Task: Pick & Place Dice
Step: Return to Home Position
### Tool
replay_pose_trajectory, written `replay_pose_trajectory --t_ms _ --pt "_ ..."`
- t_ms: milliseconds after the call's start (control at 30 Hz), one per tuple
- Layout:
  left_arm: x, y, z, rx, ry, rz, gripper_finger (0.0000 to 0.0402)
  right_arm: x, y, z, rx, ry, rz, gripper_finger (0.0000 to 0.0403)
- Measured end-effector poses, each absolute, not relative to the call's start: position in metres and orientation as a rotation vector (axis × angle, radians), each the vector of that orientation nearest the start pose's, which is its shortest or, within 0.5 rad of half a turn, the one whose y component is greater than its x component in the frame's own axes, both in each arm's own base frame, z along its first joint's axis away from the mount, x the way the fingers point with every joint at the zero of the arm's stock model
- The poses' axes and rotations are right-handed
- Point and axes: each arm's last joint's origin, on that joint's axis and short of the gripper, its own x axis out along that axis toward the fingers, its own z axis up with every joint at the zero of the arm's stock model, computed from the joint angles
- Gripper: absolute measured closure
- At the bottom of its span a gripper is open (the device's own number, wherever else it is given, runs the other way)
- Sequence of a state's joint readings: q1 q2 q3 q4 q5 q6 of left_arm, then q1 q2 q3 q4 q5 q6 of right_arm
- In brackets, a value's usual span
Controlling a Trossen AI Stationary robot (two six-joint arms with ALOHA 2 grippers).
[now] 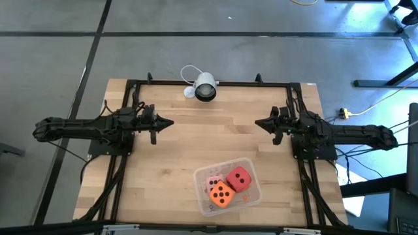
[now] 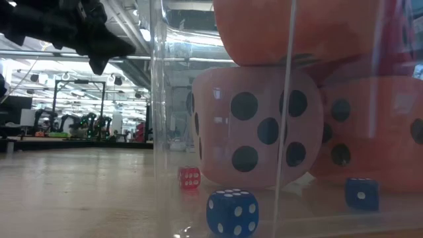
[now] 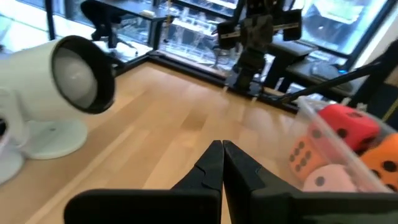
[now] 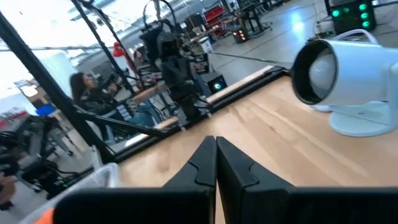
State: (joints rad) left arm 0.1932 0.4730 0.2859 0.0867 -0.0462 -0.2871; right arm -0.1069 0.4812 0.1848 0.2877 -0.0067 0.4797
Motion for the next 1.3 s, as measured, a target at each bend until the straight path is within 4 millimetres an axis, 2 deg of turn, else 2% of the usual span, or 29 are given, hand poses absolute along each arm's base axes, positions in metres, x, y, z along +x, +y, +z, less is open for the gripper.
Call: replay_pose_trajectory --t_ms 200,333,500,767,900,1033,1167,1300 --pt "0.130 0.028 0.219 -0.312 0.103 0.316 0.0398 0.133 -0.022 0.207 0.441 0.008 -0.114 0.0401" --pt "0.129 0.028 0.206 -0.347 0.035 0.306 0.0398 0.131 -0.025 0.190 0.473 0.030 -0.143 0.0401" --pt "0.127 0.028 0.198 -0.351 -0.027 0.296 0.0398 0.126 -0.026 0.171 0.507 -0.046 -0.139 0.0401" --pt "0.126 0.028 0.186 -0.313 0.091 0.340 0.0398 0.125 -0.028 0.165 0.469 0.002 -0.176 0.0401" --pt "0.125 0.029 0.181 -0.299 0.147 0.394 0.0398 0.124 -0.028 0.155 0.548 0.094 -0.208 0.0401" --pt "0.122 0.029 0.177 -0.298 0.185 0.418 0.0398 0.124 -0.028 0.155 0.592 0.097 -0.207 0.0401" --pt "0.118 0.030 0.175 -0.307 0.168 0.451 0.0398 0.124 -0.029 0.155 0.618 0.084 -0.238 0.0401" --pt "0.112 0.029 0.167 -0.330 0.050 0.438 0.0398 0.124 -0.029 0.155 0.665 0.078 -0.242 0.0401"
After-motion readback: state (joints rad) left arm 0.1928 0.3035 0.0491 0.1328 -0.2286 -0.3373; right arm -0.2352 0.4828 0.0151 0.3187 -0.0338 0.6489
